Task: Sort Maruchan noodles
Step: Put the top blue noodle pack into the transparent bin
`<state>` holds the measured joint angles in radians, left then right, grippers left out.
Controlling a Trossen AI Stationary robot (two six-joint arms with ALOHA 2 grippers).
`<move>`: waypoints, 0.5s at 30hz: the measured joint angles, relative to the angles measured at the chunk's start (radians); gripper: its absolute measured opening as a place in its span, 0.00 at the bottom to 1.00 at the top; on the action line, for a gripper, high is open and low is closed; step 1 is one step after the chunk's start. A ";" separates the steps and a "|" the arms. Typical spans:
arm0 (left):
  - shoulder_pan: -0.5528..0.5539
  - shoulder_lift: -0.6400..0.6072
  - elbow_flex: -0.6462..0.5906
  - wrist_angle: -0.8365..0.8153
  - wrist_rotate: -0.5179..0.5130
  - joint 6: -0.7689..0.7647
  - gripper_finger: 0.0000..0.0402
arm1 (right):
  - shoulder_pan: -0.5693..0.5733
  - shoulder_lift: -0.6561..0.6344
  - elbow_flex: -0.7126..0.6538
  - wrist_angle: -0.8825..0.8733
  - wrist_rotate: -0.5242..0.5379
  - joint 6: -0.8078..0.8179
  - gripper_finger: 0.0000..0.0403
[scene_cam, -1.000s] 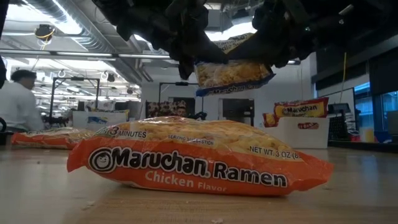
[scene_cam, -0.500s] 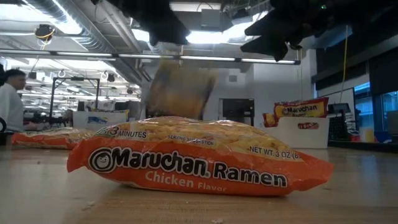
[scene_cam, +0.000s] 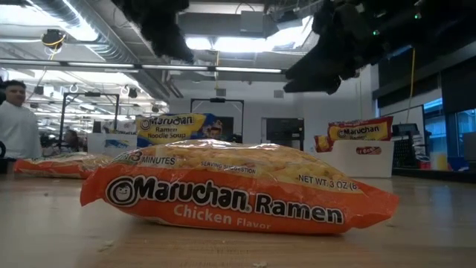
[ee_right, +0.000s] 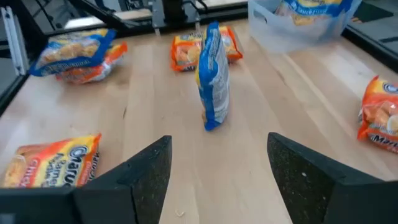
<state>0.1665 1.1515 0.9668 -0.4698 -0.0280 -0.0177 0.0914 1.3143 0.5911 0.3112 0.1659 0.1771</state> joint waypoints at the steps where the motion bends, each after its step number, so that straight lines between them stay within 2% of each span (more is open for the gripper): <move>1: -0.005 0.008 -0.002 -0.032 0.009 0.011 0.35 | 0.000 0.010 0.000 0.002 0.000 0.001 0.62; 5: -0.009 0.059 -0.001 -0.038 0.013 0.028 0.41 | 0.000 0.036 0.000 0.020 0.000 0.003 0.62; 11: -0.003 0.165 -0.001 -0.012 0.063 0.046 0.58 | 0.000 0.058 -0.001 0.042 -0.001 0.011 0.62; 15: -0.003 0.190 0.000 -0.043 0.081 0.049 0.66 | 0.000 0.067 -0.001 0.031 -0.001 0.036 0.62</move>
<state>0.1631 1.3417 0.9664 -0.5124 0.0534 0.0313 0.0914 1.3811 0.5905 0.3426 0.1654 0.2127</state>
